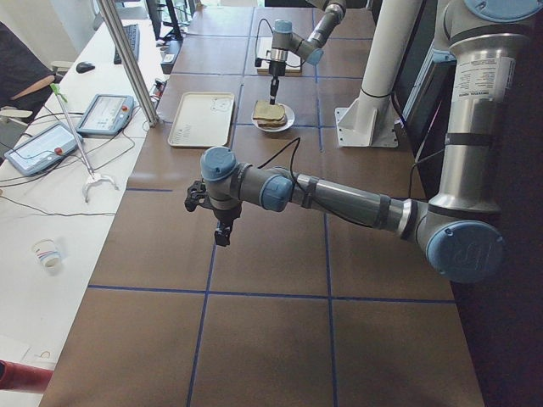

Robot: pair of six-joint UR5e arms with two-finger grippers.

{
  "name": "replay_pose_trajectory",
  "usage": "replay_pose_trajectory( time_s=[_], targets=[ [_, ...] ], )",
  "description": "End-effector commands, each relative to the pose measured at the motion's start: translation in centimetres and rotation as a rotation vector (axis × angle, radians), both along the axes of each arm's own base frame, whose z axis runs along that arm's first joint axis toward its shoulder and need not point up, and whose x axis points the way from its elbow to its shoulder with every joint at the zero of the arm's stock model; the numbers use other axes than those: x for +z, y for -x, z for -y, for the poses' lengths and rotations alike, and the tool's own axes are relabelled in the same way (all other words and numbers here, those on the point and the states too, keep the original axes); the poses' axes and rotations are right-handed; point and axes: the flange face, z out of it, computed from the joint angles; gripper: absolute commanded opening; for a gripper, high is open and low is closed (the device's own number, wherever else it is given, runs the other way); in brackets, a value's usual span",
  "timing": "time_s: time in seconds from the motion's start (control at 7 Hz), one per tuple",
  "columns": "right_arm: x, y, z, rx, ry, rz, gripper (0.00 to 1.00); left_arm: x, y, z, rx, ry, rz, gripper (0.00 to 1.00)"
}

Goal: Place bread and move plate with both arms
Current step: 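Carry the bread slice with the right gripper and lay it on the egg toast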

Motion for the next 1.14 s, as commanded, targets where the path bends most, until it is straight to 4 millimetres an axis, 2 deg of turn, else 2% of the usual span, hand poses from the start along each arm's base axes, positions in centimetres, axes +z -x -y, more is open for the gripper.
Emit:
replay_pose_trajectory(
  time_s=[0.0, 0.29, 0.57, 0.86, 1.0],
  targets=[
    [1.00, -0.23, 0.12, 0.001, 0.009, -0.013, 0.00, -0.16, -0.02, 0.09, 0.000, -0.003, -0.001, 1.00],
    [1.47, -0.14, -0.02, 0.004, 0.024, -0.018, 0.01, -0.39, -0.01, 0.07, 0.000, -0.008, -0.002, 1.00],
    [1.48, 0.12, -0.44, -0.005, 0.017, -0.018, 0.06, -0.39, -0.01, 0.07, -0.001, -0.007, -0.002, 1.00],
    [1.69, 0.11, -0.50, -0.011, 0.015, -0.022, 0.21, -0.17, -0.02, 0.09, 0.000, -0.003, -0.001, 1.00],
    [1.70, 0.05, -0.44, -0.011, 0.017, -0.022, 0.48, -0.16, -0.02, 0.09, -0.001, -0.002, -0.001, 1.00]
  ],
)
